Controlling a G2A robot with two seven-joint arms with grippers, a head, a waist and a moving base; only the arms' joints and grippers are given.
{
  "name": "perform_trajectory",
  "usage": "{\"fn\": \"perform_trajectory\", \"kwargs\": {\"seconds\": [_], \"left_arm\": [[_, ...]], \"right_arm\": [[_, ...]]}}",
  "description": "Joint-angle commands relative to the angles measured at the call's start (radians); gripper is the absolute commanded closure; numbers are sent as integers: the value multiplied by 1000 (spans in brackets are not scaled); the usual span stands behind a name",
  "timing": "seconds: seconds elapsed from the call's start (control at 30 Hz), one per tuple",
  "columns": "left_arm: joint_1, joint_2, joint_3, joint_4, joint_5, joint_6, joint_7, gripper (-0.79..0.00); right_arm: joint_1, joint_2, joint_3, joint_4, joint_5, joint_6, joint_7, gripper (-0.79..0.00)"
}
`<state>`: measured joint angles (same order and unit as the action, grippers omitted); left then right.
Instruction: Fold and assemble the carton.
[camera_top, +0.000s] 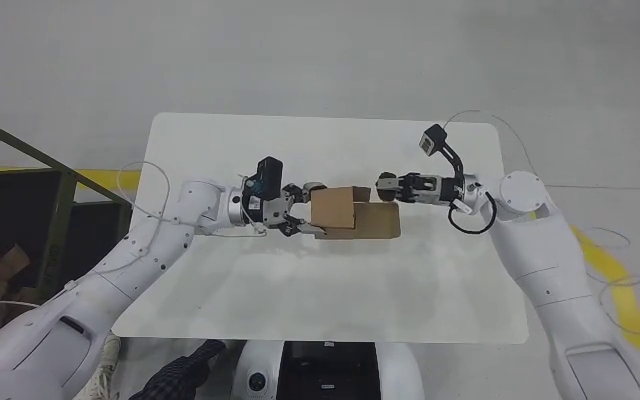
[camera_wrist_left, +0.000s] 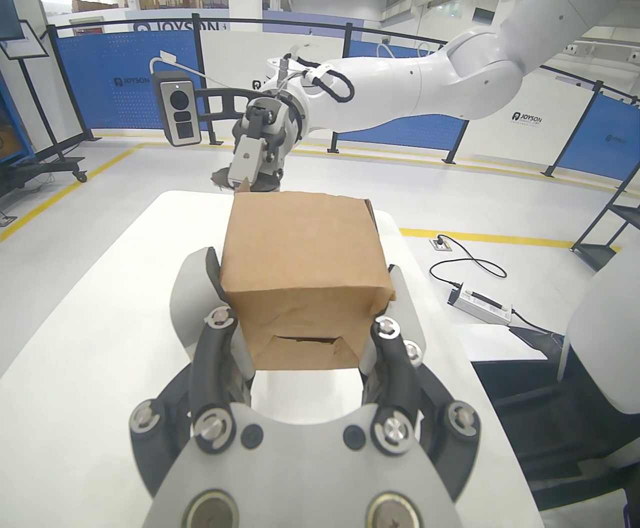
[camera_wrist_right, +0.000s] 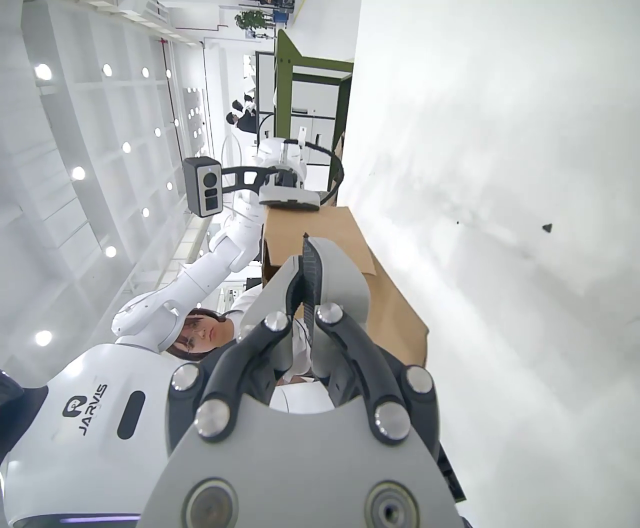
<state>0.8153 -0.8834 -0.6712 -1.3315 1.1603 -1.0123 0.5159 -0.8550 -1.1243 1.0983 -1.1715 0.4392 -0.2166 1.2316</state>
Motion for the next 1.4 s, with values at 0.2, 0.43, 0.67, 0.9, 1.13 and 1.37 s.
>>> {"fn": "perform_trajectory", "kwargs": {"seconds": [0.2,0.43,0.67,0.9,1.13,1.37], "left_arm": [[6,2,-2,-10,-1,0,-4,-363],[5,2,-5,-9,-3,0,-7,-363],[5,0,-6,-12,-1,0,-6,-363],[4,-3,-8,-15,1,0,-2,-363],[1,-3,-10,-6,5,0,5,-363],[8,1,-19,-1,9,0,20,-363]], "right_arm": [[53,-17,-52,38,10,-22,32,0],[44,-23,-84,11,7,-23,70,0],[35,-27,-106,-34,13,-12,89,0],[44,-31,-116,-25,10,-11,78,0],[24,-12,-61,-21,-6,-8,76,0],[-20,21,45,-35,-27,11,53,0]]}}
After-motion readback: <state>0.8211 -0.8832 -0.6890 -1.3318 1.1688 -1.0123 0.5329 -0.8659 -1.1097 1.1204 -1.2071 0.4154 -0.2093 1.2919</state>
